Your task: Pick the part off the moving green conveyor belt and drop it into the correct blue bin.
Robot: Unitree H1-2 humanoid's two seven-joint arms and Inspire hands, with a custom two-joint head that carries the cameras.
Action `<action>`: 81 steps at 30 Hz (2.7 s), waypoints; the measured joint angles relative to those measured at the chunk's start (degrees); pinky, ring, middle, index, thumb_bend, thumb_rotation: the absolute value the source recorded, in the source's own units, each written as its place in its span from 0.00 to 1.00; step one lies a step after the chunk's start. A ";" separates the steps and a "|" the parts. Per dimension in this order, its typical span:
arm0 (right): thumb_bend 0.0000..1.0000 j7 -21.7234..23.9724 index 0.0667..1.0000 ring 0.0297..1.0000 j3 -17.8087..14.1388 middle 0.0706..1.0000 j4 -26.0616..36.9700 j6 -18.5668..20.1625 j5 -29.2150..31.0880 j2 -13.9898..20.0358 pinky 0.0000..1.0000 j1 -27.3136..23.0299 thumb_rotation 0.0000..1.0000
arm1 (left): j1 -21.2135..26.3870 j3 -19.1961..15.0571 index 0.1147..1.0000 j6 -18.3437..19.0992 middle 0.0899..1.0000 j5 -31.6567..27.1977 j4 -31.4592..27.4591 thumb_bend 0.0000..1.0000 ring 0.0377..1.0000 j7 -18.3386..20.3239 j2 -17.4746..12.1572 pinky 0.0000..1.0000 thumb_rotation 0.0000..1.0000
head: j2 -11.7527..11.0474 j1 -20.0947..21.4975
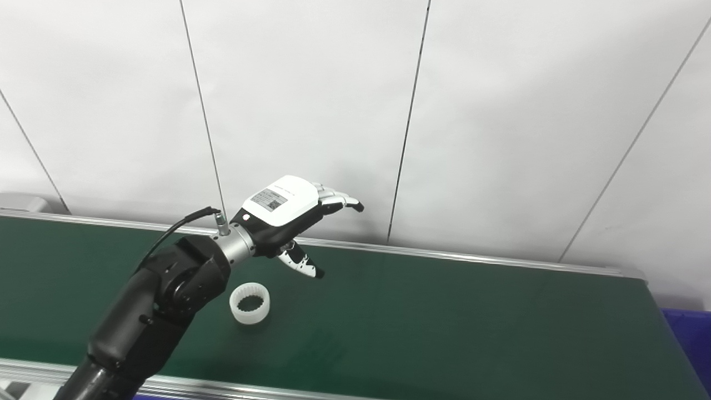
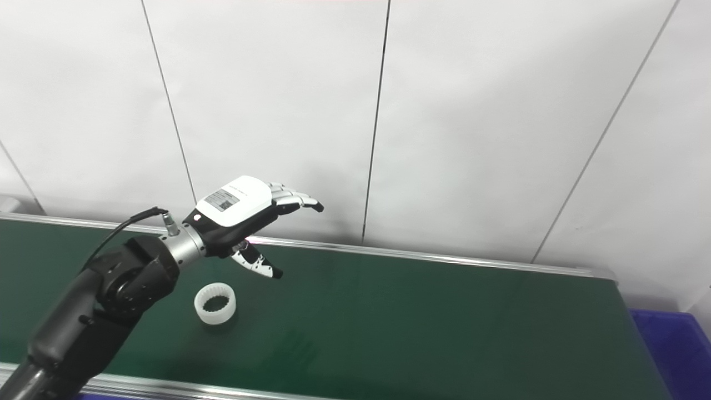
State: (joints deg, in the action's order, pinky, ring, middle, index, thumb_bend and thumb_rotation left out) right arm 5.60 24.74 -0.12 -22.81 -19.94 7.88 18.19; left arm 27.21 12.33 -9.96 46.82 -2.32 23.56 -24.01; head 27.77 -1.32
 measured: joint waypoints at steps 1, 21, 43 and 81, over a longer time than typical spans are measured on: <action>0.41 0.00 0.92 0.91 -0.03 0.95 0.00 0.00 0.00 0.01 0.82 0.13 0.91 | 0.15 0.44 0.85 0.45 0.86 0.54 0.86 0.86 0.85 0.01 0.00 0.87 0.00 | 0.09 0.17; 0.41 0.07 0.92 0.91 -0.53 0.95 2.25 0.02 0.33 -0.01 0.82 1.55 0.89 | 1.67 8.48 0.89 4.43 0.90 3.46 15.19 0.96 0.90 0.68 -0.03 0.84 0.09 | 1.50 0.79; 0.39 0.17 0.93 0.92 -1.56 0.96 3.79 0.31 -0.67 -0.23 0.83 1.51 0.93 | 6.31 16.79 0.28 6.50 0.44 5.77 25.01 0.57 0.23 -1.96 2.40 0.18 0.00 | 2.20 1.32; 0.39 0.66 0.95 0.94 -3.48 0.97 2.73 0.39 -0.36 0.01 0.88 -0.14 0.96 | -5.74 2.28 0.12 -1.72 0.42 -14.28 8.45 0.54 0.17 -8.71 -0.92 0.17 0.00 | 4.74 2.46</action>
State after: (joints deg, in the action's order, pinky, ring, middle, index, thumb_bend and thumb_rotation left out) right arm 6.26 21.26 2.61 -22.42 -20.30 7.89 18.05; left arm 21.47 14.61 -11.68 32.54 6.13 14.85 -24.92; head 32.51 1.14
